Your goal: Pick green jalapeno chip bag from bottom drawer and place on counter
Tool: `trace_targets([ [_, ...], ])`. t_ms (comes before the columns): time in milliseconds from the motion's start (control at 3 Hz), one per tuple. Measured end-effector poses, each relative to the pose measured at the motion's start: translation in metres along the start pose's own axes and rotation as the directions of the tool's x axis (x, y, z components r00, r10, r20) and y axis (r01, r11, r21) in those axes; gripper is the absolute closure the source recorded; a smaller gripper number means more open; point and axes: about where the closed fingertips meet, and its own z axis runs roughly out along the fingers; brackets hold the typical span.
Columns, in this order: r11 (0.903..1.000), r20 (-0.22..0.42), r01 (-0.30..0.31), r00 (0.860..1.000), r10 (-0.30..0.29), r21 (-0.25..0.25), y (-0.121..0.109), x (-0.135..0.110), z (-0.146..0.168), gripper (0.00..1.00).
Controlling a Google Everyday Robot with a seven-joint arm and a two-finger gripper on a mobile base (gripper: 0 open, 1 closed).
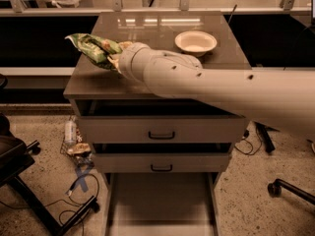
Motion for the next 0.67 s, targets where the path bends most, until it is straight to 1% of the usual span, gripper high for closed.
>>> trace_targets([
  [333,0.9998,-0.006,0.009,1.0,-0.009,0.016,0.0005,0.0028,0.014,0.85],
  [667,0.9998,-0.001,0.01,1.0,-0.01,0.016,0.0008,-0.0008,0.0131,0.54],
])
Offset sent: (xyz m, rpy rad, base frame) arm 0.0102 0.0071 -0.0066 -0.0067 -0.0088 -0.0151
